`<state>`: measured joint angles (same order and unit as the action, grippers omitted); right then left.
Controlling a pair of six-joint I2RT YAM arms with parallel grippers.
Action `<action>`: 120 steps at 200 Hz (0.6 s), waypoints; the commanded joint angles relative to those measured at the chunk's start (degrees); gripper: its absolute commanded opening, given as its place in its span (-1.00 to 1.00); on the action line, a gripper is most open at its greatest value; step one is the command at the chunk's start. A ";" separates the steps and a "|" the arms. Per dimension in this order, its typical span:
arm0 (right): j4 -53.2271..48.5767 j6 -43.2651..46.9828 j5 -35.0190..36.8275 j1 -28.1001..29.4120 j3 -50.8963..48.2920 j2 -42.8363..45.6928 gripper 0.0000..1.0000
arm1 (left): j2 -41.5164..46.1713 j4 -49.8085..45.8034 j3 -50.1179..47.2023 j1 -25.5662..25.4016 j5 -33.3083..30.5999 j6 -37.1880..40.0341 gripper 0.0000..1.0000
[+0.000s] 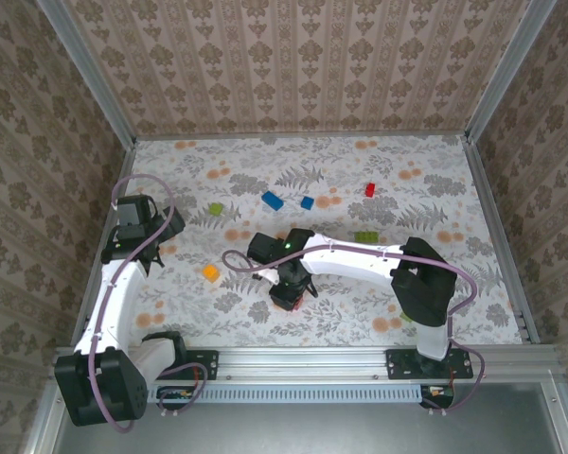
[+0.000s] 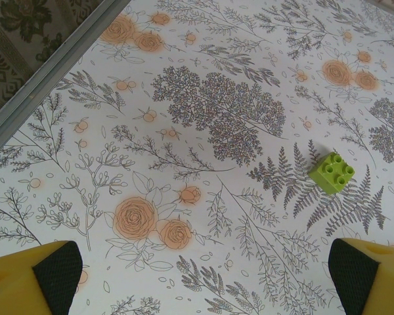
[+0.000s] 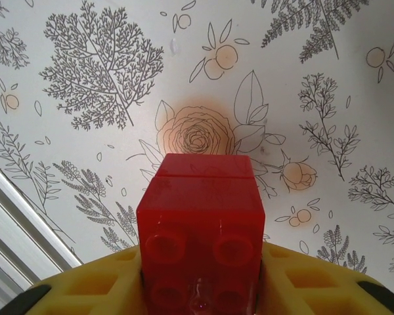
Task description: Assemble a carrot with lego
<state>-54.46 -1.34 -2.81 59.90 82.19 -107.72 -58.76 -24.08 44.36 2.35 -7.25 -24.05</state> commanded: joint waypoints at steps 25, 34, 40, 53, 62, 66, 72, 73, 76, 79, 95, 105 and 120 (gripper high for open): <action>-0.70 0.93 -2.53 0.22 -1.66 1.93 0.10 | 0.95 -0.46 1.61 0.21 0.07 -0.12 1.00; -0.63 0.90 -2.64 0.22 -1.70 2.42 0.18 | 0.89 -0.45 1.61 0.26 0.12 -0.09 1.00; -0.61 0.90 -2.64 0.22 -1.68 2.75 0.24 | 0.91 -0.44 1.61 0.26 0.06 -0.11 1.00; -0.59 0.82 -2.64 0.22 -1.76 3.55 0.35 | 0.89 -0.36 1.60 0.28 0.03 -0.12 1.00; -0.56 0.69 -2.64 0.13 -1.85 4.25 0.42 | 0.93 -0.36 1.64 0.28 0.06 -0.09 1.00; -0.61 0.64 -2.68 0.13 -1.92 4.71 0.45 | 0.88 -0.39 1.65 0.22 0.11 -0.09 1.00; -0.65 0.59 -2.58 0.05 -2.02 5.38 0.48 | 0.89 -0.36 1.67 0.21 0.16 -0.11 1.00; -0.69 0.57 -2.56 0.04 -2.03 5.53 0.48 | 0.87 -0.36 1.64 0.20 0.14 -0.11 1.00; -0.66 0.48 -2.55 -0.03 -2.11 5.98 0.50 | 0.90 -0.41 1.61 0.20 0.14 -0.12 1.00; -0.72 0.47 -2.49 -0.11 -2.19 6.33 0.51 | 0.93 -0.37 1.65 0.28 0.17 -0.04 1.00; -0.91 -0.04 -1.69 -0.80 -2.72 9.20 0.58 | 0.92 -0.39 1.59 0.23 0.19 -0.10 1.00; -1.25 -0.64 -0.80 -1.71 -2.87 11.10 0.61 | 0.93 -0.36 1.61 0.21 0.23 -0.13 1.00; -1.77 -2.02 1.22 -3.85 -3.00 14.09 0.62 | 0.93 -0.37 1.61 0.22 0.22 -0.14 1.00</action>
<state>-54.43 -1.67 -4.67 58.94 79.83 -99.37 -58.76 -24.08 44.36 2.35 -7.25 -24.05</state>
